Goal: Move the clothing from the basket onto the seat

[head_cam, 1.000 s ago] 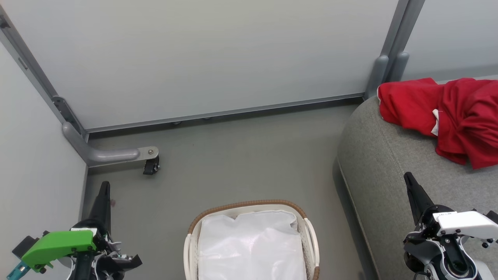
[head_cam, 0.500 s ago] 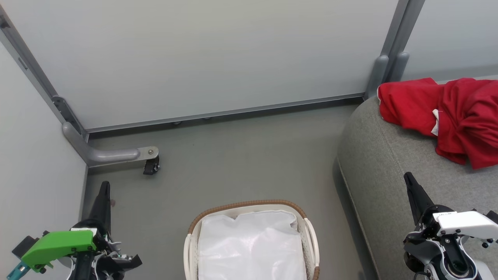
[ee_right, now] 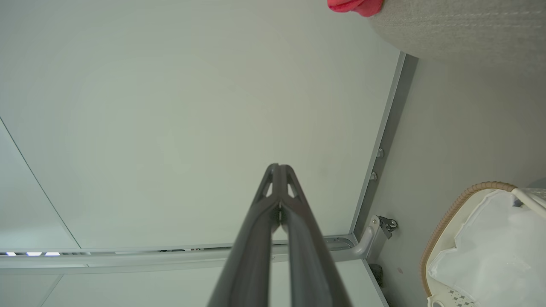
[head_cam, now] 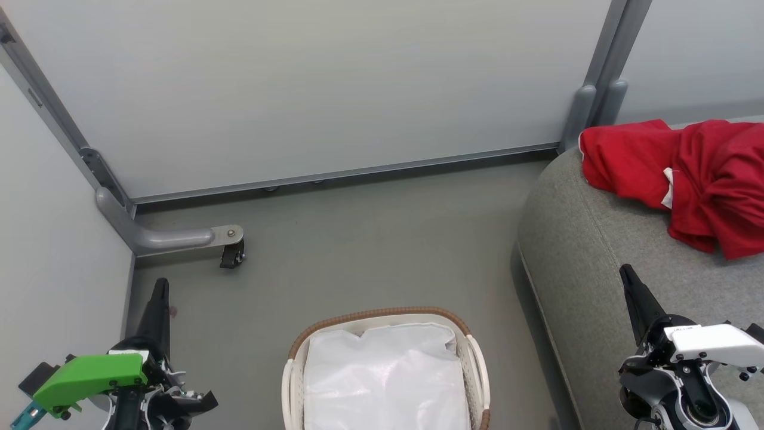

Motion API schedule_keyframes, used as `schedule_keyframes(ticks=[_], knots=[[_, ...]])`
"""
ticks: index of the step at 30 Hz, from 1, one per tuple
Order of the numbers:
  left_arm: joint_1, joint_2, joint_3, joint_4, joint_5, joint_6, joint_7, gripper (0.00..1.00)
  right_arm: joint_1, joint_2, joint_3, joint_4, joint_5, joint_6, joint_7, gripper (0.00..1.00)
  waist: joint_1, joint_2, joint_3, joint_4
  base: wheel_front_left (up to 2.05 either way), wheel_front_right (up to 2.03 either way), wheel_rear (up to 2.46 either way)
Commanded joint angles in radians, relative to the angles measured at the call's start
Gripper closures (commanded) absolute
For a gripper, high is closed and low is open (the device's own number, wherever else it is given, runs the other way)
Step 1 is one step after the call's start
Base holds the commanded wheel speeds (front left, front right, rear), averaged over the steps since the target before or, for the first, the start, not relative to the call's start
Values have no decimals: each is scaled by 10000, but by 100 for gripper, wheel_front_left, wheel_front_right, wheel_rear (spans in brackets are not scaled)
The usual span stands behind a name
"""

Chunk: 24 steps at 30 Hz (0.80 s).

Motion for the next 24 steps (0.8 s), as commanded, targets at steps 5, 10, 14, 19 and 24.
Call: schedule_keyframes(ticks=[5, 10, 14, 19, 24], knots=[[-97, 58, 23, -20, -30, -56, 32, 100, 102, -59, -21, -33, 34, 2, 18, 100, 0, 0, 0, 0, 0, 0, 0], [-97, 58, 23, -21, -31, -56, 32, 100, 102, -59, -20, -33, 34, 0, 18, 100, 0, 0, 0, 0, 0, 0, 0], [-97, 58, 23, -21, -31, -56, 32, 100, 102, -59, -20, -33, 34, 2, 18, 100, 0, 0, 0, 0, 0, 0, 0], [-97, 58, 23, -20, -31, -57, 32, 100, 102, -59, -20, -33, 34, 0, 18, 100, 0, 0, 0, 0, 0, 0, 0], [-97, 58, 22, -20, -31, -57, 32, 100, 102, -59, -20, -33, 34, 2, 17, 100, 0, 0, 0, 0, 0, 0, 0]])
